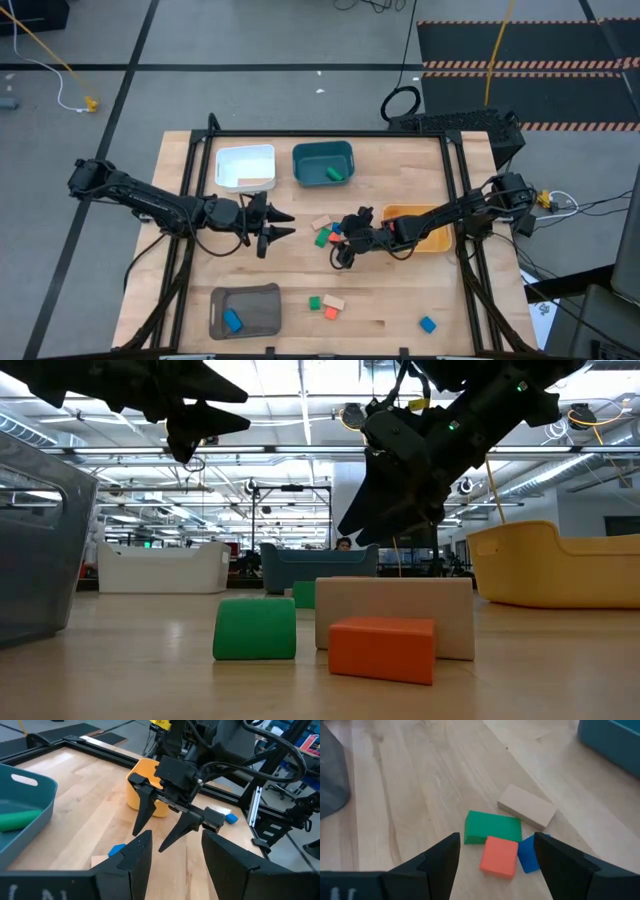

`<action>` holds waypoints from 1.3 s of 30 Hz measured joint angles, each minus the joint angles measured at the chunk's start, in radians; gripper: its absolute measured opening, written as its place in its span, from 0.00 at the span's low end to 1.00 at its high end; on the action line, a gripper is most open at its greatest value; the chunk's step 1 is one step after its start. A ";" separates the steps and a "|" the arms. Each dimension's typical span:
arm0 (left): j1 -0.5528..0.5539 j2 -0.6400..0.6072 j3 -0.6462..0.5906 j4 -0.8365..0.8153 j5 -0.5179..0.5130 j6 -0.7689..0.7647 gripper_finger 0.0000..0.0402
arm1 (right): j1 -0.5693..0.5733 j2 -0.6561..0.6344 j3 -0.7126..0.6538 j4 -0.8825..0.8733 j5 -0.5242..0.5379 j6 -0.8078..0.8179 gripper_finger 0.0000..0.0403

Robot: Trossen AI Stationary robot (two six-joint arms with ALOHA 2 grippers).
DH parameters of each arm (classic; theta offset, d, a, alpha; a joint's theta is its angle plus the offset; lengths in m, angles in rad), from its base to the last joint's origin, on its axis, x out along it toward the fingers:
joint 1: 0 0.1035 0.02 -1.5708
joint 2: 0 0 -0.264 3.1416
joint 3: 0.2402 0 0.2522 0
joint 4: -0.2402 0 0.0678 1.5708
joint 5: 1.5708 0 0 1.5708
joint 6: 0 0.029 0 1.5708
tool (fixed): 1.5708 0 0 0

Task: Sort & place blocks by color
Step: Put the top orange block into the yellow bin

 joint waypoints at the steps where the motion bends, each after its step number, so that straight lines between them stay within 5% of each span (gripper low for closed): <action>1: 0.000 0.000 0.000 0.000 0.000 0.000 0.44 | 0.000 0.000 0.000 0.000 0.000 0.003 0.61; 22: 0.000 0.000 0.000 -0.069 0.000 0.007 0.44 | 0.052 0.080 0.000 0.049 0.123 0.162 0.61; 39: 0.000 0.000 0.000 -0.073 0.000 0.003 0.44 | 0.057 0.169 0.000 0.091 0.155 0.066 0.61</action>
